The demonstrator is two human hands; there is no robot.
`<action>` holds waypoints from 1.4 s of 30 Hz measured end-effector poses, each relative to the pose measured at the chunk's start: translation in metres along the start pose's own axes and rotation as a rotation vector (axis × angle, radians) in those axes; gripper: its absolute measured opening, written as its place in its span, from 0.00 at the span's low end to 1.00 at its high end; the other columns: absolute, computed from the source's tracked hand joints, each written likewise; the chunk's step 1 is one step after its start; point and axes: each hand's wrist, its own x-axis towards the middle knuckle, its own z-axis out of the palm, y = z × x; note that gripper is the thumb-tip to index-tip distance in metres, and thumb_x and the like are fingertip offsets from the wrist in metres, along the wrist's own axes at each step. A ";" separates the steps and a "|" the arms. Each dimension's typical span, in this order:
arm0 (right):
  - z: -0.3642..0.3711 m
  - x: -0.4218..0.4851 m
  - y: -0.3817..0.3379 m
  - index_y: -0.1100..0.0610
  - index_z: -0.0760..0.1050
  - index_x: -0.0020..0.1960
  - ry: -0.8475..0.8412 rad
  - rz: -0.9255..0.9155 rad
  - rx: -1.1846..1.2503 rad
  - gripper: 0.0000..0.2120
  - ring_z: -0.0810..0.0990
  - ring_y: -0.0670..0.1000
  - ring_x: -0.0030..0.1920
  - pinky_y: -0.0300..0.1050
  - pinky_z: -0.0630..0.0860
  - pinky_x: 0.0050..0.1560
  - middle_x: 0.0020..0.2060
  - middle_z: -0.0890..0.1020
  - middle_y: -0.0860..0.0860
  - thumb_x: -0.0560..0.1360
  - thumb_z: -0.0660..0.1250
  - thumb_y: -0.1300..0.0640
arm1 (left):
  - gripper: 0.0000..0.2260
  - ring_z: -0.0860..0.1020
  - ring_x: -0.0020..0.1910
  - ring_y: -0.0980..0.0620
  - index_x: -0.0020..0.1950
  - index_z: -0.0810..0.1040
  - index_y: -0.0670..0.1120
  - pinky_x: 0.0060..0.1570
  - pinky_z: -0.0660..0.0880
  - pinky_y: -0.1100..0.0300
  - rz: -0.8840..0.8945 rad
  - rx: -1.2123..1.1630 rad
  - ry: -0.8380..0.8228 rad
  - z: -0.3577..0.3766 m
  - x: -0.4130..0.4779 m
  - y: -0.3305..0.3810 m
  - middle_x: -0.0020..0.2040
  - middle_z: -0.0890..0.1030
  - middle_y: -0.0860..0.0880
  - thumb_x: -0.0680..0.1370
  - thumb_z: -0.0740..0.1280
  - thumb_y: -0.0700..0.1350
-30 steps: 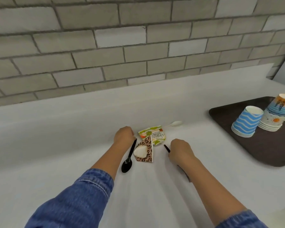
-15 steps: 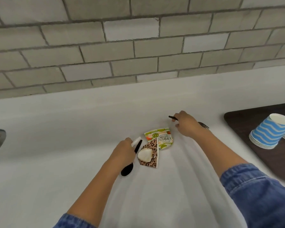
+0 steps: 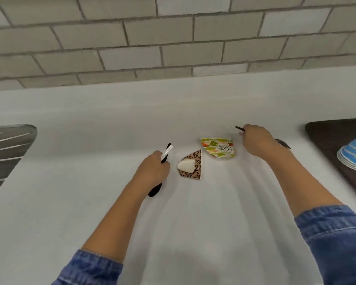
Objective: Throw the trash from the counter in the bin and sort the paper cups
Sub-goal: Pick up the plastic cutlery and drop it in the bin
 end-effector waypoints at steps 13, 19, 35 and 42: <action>-0.013 -0.290 -0.171 0.49 0.73 0.50 -0.093 -0.269 1.239 0.09 0.81 0.47 0.39 0.34 0.74 0.44 0.34 0.80 0.46 0.81 0.56 0.61 | 0.10 0.73 0.32 0.60 0.49 0.77 0.52 0.36 0.71 0.71 0.173 -0.737 -0.103 -0.033 -0.179 -0.085 0.31 0.75 0.57 0.82 0.56 0.46; 0.066 -0.391 -0.225 0.45 0.72 0.50 -0.171 -0.209 1.253 0.07 0.80 0.42 0.45 0.30 0.72 0.48 0.39 0.82 0.44 0.78 0.58 0.55 | 0.16 0.78 0.39 0.59 0.47 0.78 0.57 0.41 0.73 0.72 0.230 -0.778 -0.133 -0.030 -0.253 -0.189 0.36 0.80 0.54 0.81 0.58 0.37; 0.421 -0.452 -0.247 0.53 0.71 0.56 -0.338 0.343 0.935 0.08 0.78 0.49 0.51 0.24 0.69 0.41 0.46 0.76 0.43 0.80 0.57 0.61 | 0.12 0.76 0.44 0.51 0.47 0.73 0.46 0.35 0.72 0.76 -0.398 -0.800 -0.144 0.215 -0.231 -0.443 0.43 0.78 0.48 0.82 0.54 0.34; 0.451 -0.445 -0.235 0.52 0.58 0.74 -0.399 0.303 0.702 0.29 0.70 0.51 0.66 0.34 0.64 0.60 0.69 0.65 0.50 0.77 0.60 0.67 | 0.13 0.73 0.51 0.59 0.60 0.72 0.52 0.52 0.68 0.73 -0.420 -0.591 -0.219 0.243 -0.210 -0.478 0.56 0.72 0.54 0.80 0.60 0.37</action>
